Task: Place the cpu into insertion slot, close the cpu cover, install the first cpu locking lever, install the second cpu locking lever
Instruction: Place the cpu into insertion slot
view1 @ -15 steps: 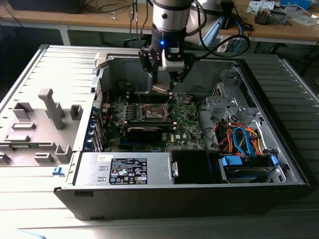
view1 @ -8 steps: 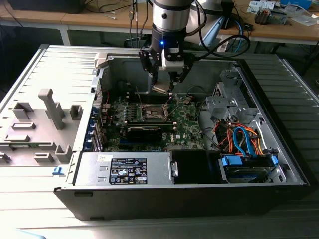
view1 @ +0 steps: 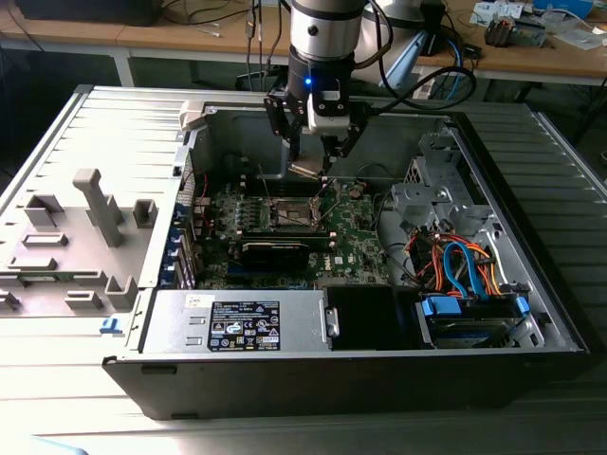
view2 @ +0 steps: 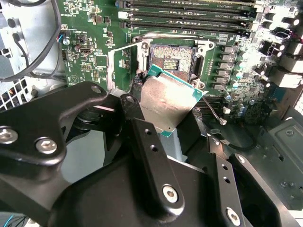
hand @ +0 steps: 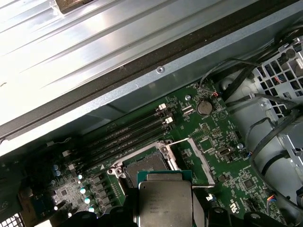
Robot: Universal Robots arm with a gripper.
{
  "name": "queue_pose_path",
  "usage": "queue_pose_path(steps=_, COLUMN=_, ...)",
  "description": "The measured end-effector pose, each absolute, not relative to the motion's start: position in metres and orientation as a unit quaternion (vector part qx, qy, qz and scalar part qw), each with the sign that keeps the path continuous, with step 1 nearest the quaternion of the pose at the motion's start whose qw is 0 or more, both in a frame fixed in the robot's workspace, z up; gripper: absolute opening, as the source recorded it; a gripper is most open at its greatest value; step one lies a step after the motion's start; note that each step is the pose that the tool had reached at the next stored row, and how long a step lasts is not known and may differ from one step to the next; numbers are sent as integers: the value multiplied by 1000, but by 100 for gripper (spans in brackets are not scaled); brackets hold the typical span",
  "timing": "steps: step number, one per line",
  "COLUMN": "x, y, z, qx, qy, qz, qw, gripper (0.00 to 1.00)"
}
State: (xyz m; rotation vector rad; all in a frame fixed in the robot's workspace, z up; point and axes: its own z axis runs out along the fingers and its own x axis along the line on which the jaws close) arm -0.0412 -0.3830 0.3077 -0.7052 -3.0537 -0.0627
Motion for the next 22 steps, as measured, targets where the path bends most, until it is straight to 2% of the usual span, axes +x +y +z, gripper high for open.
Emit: queue_pose_path(steps=22, x=-41, y=-383, z=307, qx=-238, qy=-971, qz=-20, qw=3, gripper=55)
